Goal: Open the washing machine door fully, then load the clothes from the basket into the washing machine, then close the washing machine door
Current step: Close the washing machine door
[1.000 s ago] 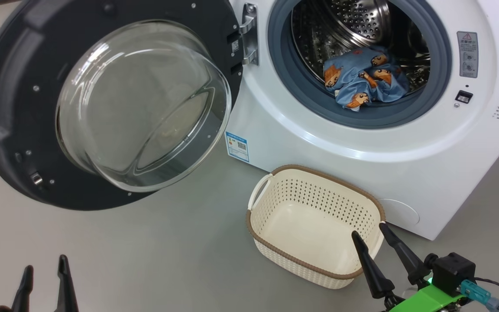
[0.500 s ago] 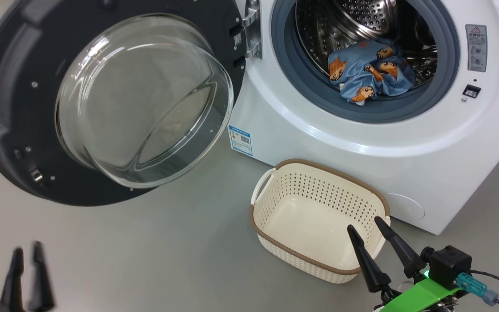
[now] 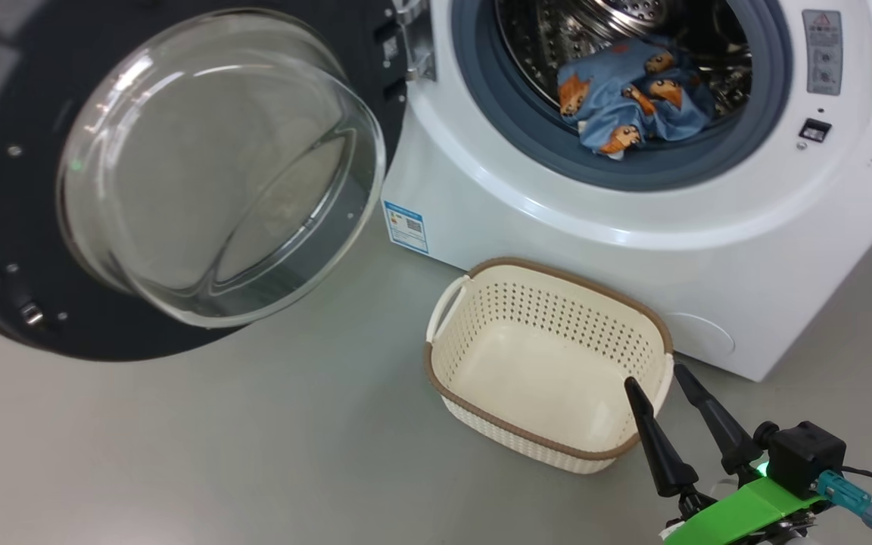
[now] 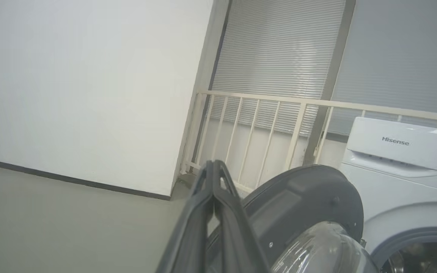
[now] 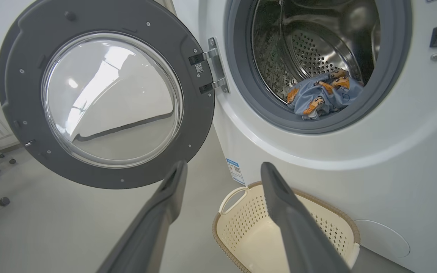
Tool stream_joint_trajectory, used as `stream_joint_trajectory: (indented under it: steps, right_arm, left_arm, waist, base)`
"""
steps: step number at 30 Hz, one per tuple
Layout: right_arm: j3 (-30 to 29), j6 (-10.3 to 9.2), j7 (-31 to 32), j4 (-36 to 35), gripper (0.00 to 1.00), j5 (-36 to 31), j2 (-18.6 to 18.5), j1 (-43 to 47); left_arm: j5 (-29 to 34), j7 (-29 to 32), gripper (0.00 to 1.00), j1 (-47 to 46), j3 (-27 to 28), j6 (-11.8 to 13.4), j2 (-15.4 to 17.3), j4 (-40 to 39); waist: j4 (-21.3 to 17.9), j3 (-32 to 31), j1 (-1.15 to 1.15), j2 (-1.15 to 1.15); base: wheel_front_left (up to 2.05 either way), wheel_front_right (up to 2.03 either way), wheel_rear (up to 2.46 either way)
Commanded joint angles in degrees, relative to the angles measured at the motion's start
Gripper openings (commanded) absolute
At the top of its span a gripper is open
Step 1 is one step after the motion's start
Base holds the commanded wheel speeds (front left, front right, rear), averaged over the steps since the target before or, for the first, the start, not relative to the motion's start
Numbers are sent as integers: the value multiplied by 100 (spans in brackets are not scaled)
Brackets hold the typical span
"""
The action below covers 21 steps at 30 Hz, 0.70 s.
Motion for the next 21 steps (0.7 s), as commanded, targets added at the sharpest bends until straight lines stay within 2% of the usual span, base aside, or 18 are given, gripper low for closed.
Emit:
stream_joint_trajectory:
  steps: [1, 5, 9, 12, 17, 21]
  right_arm:
    - [112, 9, -27, -155, 100, -79, -13, -112]
    - [119, 9, -27, -158, 100, -120, -51, -198]
    - [150, 9, -27, -166, 100, -158, -91, -320]
    - [177, 9, -27, -174, 100, -184, -123, -398]
    - [241, 9, -27, -187, 100, -231, -152, -495]
    - [256, 9, -27, -192, 100, -253, -199, -559]
  left_arm:
    - [-356, -27, 0, -428, 178, -9, 501, 193]
    - [-1602, 146, 0, -1030, -91, -9, 1073, 1139]
    - [-2815, 897, 0, -1608, -313, -9, 1523, 1931]
    - [-3490, 1547, 0, -1935, -390, -9, 1707, 2417]
    - [-3988, 2552, 0, -2195, -582, -9, 2004, 2973]
    - [-4281, 3085, 0, -2304, -613, -9, 2056, 3101]
  waist:
    - [-175, 169, 0, 0]
    - [-333, 359, 0, 0]
    - [-461, 547, 0, 0]
    - [-518, 671, 0, 0]
    - [-600, 839, 0, 0]
    - [-632, 967, 0, 0]
  base:
    - [0, 0, 0]
    - [0, 0, 0]
    - [0, 0, 0]
    - [0, 0, 0]
    - [0, 0, 0]
    - [0, 0, 0]
